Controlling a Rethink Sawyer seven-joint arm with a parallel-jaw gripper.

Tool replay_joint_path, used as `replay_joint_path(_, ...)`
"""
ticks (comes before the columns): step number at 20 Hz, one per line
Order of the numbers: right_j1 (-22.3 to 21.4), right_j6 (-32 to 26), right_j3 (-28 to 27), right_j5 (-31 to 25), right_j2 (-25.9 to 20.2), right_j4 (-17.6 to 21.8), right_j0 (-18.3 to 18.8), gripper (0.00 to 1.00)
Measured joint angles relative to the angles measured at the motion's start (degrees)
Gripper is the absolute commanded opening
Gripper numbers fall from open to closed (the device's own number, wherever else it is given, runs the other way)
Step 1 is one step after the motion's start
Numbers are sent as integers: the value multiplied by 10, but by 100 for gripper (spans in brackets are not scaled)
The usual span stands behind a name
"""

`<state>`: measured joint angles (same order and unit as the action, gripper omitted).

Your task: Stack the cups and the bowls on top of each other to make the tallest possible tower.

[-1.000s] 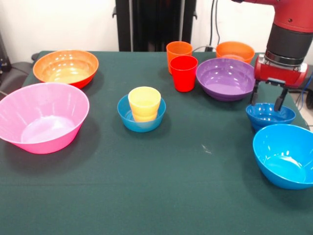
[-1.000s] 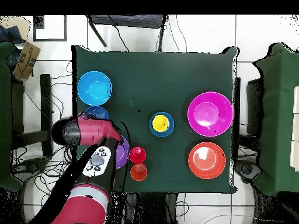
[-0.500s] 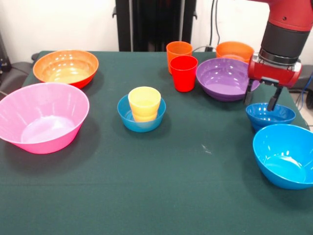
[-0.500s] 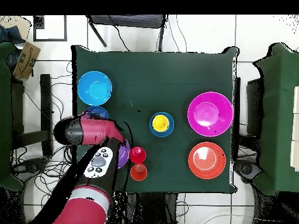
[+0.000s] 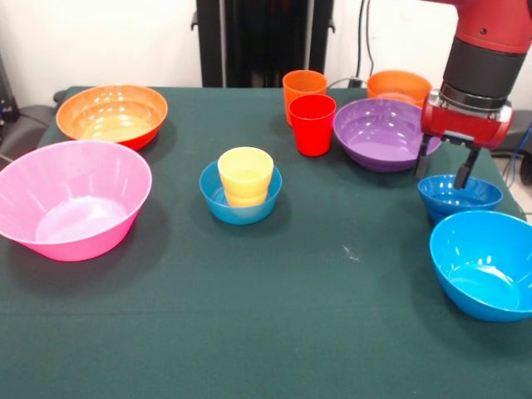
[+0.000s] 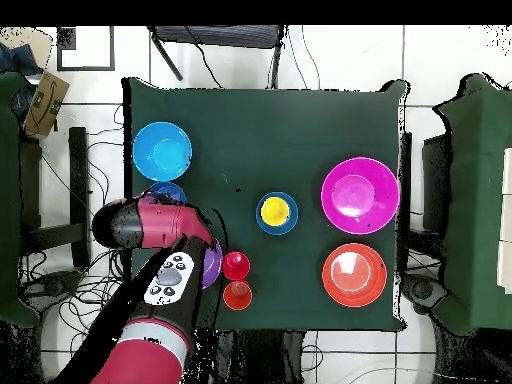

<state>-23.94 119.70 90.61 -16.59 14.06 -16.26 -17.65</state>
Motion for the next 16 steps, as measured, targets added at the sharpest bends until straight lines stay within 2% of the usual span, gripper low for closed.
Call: replay_joint_path(16,24,0,0,50,5,0,1,100)
